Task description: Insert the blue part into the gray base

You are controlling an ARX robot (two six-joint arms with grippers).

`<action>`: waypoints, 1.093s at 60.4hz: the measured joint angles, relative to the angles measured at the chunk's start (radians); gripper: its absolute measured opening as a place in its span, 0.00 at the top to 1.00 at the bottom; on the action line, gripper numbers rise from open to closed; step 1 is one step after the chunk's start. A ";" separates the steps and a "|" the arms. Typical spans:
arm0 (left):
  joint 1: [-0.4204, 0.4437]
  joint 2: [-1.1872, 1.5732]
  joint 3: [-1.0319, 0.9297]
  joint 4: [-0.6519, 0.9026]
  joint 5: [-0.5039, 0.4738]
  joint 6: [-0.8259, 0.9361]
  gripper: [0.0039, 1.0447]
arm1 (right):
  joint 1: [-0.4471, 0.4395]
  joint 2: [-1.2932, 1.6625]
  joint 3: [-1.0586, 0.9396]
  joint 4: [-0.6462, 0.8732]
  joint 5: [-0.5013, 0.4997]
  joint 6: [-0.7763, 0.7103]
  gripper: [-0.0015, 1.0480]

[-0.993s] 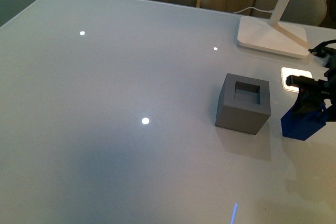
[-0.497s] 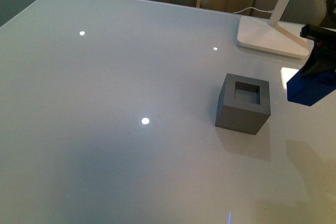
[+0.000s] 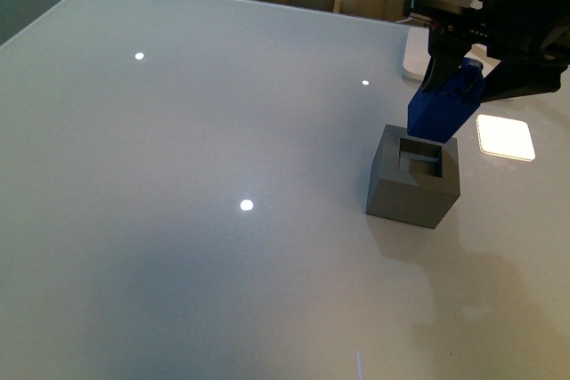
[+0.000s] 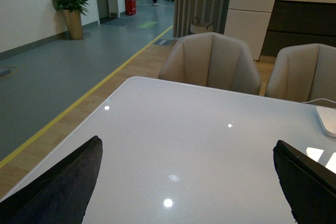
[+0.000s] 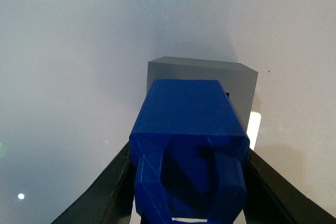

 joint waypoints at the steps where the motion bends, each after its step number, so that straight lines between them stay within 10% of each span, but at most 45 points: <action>1: 0.000 0.000 0.000 0.000 0.000 0.000 0.07 | 0.003 0.002 -0.003 0.003 0.001 0.003 0.57; 66: 0.000 0.000 0.000 0.000 0.000 0.000 0.07 | 0.025 0.021 -0.096 0.056 0.027 0.063 0.57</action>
